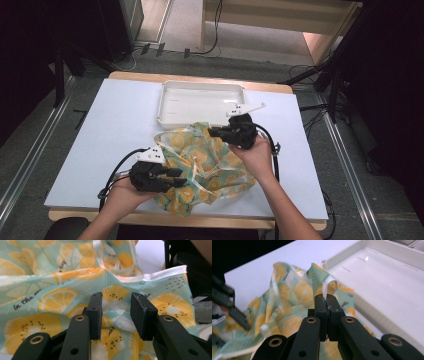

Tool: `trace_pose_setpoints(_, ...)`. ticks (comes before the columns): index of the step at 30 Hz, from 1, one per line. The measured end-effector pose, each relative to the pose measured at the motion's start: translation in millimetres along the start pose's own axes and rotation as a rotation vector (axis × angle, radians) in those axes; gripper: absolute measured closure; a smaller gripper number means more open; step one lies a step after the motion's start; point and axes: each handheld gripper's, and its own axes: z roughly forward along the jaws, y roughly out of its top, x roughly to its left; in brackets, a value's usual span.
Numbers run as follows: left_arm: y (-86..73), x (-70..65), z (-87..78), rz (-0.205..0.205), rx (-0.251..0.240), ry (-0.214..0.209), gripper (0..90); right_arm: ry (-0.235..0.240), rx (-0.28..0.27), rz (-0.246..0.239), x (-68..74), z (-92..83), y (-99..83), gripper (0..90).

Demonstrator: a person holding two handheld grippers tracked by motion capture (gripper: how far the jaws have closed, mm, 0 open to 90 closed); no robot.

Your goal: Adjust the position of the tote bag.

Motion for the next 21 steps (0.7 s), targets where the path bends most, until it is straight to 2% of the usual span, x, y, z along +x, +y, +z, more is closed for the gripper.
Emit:
trace_pose_setpoints(3,-6.1,0.0,0.5,0.002,-0.006,0.001,62.2,0.001,-0.005,0.022,-12.4,1.7,10.9,90.0)
trace_pose_setpoints(6,-10.1,1.9,0.2,-0.011,-0.008,-0.006,62.2,-0.03,-0.015,0.021,-29.1,7.5,20.8,90.0)
trace_pose_setpoints(9,-13.7,3.7,-1.6,-0.018,-0.016,-0.01,62.1,-0.045,-0.012,0.058,-47.0,15.3,26.6,90.0)
trace_pose_setpoints(12,-16.1,5.2,-3.0,-0.021,-0.013,-0.008,62.1,-0.046,0.015,0.095,-63.2,27.0,30.5,90.0)
trace_pose_setpoints(18,-23.0,6.7,-3.5,-0.025,-0.011,0.009,62.1,-0.096,0.043,0.098,-80.8,48.7,34.0,90.0)
trace_pose_setpoints(19,-23.7,7.5,-4.2,-0.018,-0.005,0.025,62.1,-0.096,0.043,0.099,-82.9,51.8,33.9,90.0)
trace_pose_setpoints(21,-24.2,9.9,-6.0,-0.029,-0.007,0.026,62.0,-0.099,0.049,0.109,-86.3,57.7,32.5,90.0)
